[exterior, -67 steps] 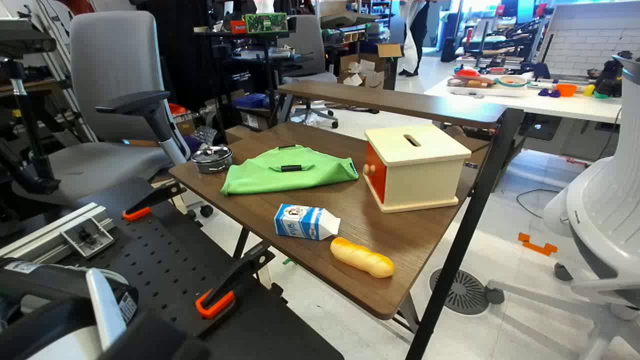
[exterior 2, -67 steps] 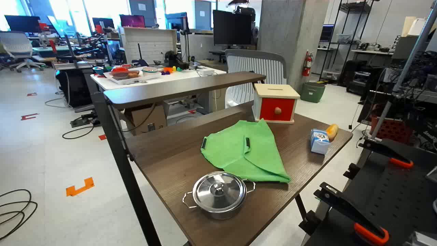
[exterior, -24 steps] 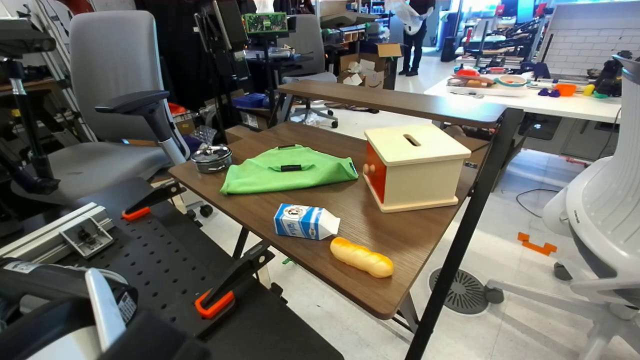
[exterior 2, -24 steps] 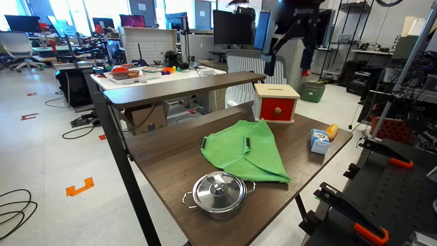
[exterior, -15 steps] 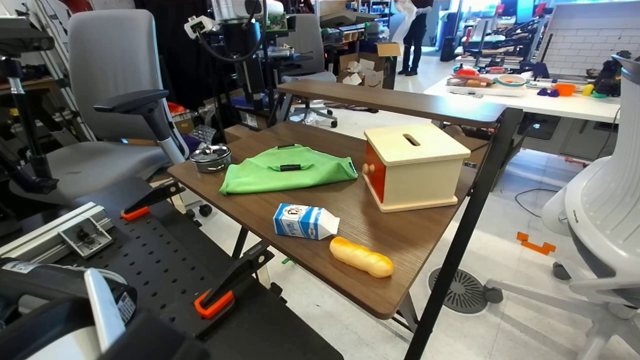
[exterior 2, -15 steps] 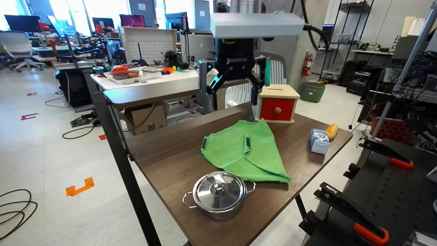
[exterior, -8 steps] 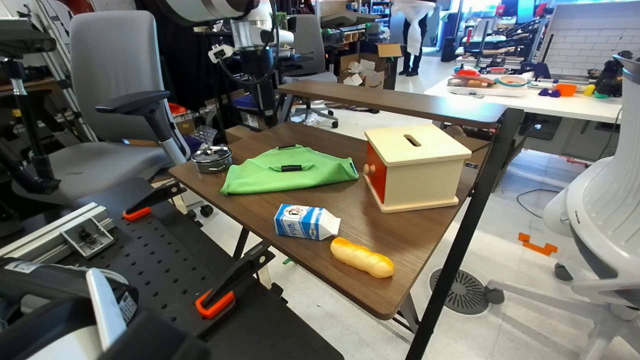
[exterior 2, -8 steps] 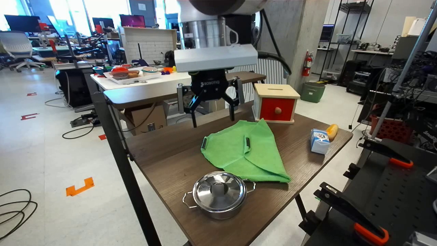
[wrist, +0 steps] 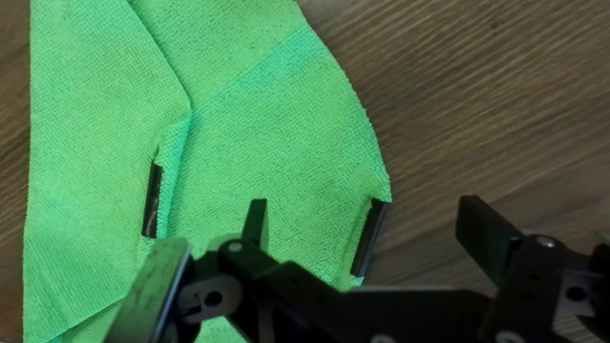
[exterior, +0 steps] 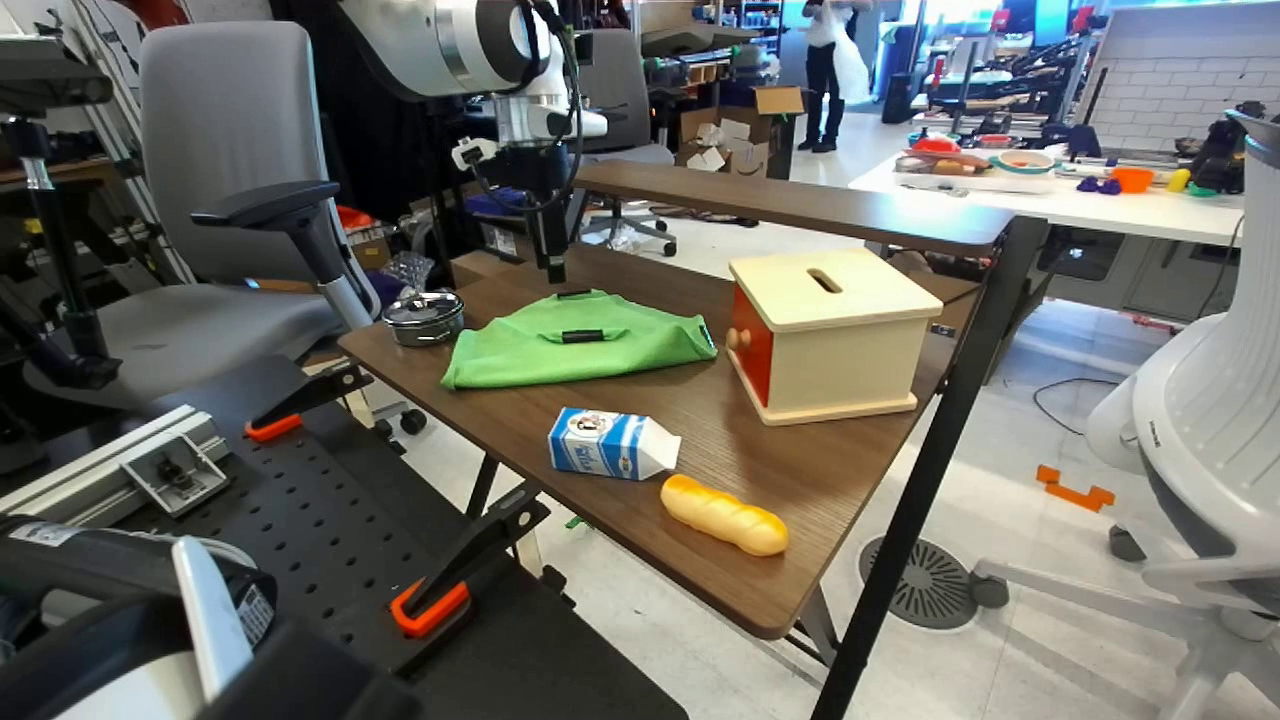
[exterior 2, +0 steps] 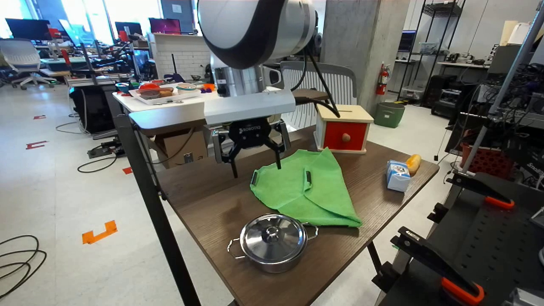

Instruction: Fold green object once

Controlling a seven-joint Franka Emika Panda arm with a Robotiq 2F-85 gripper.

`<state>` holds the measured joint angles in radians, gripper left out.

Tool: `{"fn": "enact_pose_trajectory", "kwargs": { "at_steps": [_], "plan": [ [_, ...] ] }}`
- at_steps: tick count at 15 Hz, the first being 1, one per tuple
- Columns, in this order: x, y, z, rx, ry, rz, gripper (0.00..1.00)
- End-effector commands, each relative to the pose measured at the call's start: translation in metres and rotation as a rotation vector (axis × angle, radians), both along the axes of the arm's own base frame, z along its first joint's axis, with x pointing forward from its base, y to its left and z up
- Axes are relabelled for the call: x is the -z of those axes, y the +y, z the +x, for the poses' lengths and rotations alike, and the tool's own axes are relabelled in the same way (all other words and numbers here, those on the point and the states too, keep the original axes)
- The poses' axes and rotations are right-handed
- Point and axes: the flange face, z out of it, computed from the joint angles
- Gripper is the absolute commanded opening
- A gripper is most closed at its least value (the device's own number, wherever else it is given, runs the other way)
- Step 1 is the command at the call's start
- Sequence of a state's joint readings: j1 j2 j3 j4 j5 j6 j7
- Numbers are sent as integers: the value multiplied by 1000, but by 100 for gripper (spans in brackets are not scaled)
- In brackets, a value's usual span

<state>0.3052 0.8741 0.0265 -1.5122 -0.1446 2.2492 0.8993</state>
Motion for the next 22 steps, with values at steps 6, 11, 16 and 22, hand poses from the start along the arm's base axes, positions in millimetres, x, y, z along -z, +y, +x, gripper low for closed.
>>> {"fn": "enact_pose_trajectory", "kwargs": {
  "at_steps": [6, 11, 16, 22],
  "plan": [
    [29, 8, 26, 26, 38, -17, 71],
    [38, 15, 31, 5, 39, -14, 38],
    [41, 18, 33, -12, 46, -17, 2],
    [34, 13, 33, -11, 63, -32, 0]
  ]
}}
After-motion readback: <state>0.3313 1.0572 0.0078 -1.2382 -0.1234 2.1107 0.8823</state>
